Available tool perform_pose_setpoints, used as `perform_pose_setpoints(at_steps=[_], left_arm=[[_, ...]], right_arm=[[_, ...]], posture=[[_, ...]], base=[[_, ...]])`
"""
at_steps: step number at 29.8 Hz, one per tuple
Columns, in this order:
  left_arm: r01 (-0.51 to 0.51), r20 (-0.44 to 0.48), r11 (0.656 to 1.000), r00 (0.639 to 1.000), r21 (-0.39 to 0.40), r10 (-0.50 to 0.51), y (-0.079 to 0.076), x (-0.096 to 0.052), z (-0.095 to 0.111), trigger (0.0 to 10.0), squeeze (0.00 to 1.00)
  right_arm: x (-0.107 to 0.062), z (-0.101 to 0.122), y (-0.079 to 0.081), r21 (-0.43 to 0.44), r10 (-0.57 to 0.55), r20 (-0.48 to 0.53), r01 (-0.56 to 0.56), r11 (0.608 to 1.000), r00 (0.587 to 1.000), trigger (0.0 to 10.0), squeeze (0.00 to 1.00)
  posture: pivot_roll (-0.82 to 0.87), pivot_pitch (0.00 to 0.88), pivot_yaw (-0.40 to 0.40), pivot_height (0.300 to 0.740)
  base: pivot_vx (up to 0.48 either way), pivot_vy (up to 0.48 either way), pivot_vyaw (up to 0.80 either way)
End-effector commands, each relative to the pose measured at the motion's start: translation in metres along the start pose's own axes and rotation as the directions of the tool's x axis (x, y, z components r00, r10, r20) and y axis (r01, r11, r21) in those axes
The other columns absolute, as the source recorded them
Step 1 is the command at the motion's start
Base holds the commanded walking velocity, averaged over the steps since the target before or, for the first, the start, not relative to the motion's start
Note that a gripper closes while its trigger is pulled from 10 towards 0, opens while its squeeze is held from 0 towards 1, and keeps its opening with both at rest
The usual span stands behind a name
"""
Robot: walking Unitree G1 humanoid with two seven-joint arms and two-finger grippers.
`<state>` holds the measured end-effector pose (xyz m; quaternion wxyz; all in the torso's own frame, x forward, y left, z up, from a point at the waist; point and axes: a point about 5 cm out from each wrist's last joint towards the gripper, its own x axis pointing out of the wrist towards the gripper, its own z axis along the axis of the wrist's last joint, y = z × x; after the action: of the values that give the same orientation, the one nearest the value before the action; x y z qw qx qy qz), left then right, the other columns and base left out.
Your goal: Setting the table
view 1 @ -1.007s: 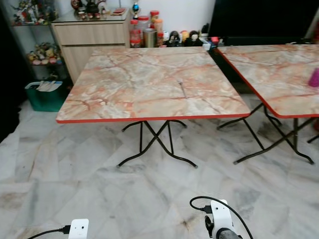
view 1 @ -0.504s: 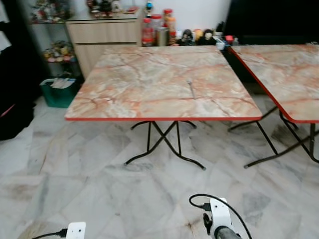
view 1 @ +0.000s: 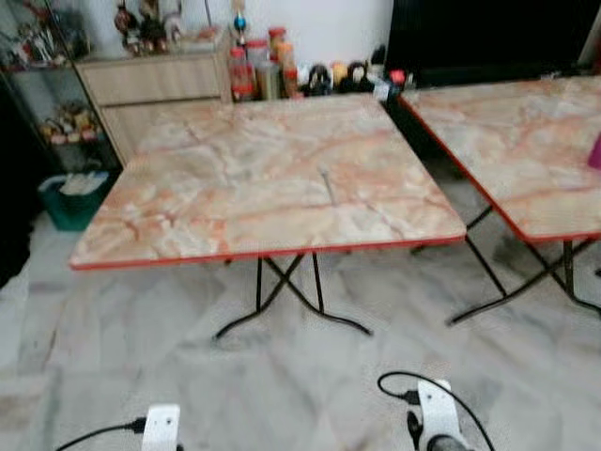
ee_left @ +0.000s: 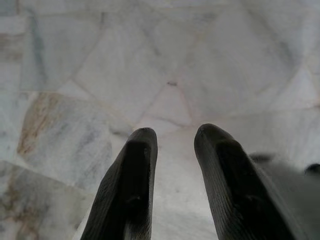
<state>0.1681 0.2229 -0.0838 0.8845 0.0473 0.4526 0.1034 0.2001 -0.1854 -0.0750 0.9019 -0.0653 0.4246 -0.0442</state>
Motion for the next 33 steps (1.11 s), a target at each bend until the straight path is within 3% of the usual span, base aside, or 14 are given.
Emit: perform_pose_setpoints(at_steps=[1,9,14,23,30,33], left_arm=[[-0.025,-0.005,1.000,1.000,-0.007,0.025,0.009,0.000,-0.001,10.0,0.00],[-0.024,-0.009,1.000,1.000,-0.009,0.024,0.008,0.000,-0.002,10.0,0.00],[-0.020,-0.012,1.000,1.000,-0.004,0.020,0.007,0.000,-0.002,10.0,0.00],[-0.012,-0.015,1.000,1.000,0.007,0.012,0.005,0.000,-0.002,10.0,0.00],[-0.011,-0.013,1.000,1.000,0.016,0.011,0.004,0.000,-0.002,10.0,0.00],[-0.012,-0.016,1.000,1.000,0.020,0.012,0.005,0.000,-0.003,10.0,0.00]], right_arm=[[0.000,0.006,0.011,0.010,0.029,0.019,-0.029,1.000,0.999,10.0,0.00],[0.000,0.007,0.012,0.004,0.039,0.029,-0.039,0.999,0.999,10.0,0.00],[0.000,0.008,0.013,-0.051,0.045,0.039,-0.043,0.998,0.998,10.0,0.00],[0.000,0.006,0.012,-0.029,0.050,0.036,-0.049,0.998,0.998,10.0,0.00],[0.001,0.025,0.016,-0.123,0.105,0.147,-0.087,0.989,0.984,10.0,0.00],[0.000,0.030,0.015,-0.122,0.112,0.182,-0.091,0.988,0.977,10.0,0.00]], posture=[[0.03,0.000,0.018,0.740],[0.03,0.000,0.016,0.740],[0.03,0.000,0.016,0.740],[0.02,0.000,0.018,0.740],[0.01,0.000,0.022,0.740],[0.01,0.000,0.019,0.740]], base=[[0.326,0.000,0.00],[0.392,0.000,0.00],[0.327,0.000,0.30],[0.343,0.000,0.23],[0.000,0.000,0.00],[0.000,0.000,0.00]])
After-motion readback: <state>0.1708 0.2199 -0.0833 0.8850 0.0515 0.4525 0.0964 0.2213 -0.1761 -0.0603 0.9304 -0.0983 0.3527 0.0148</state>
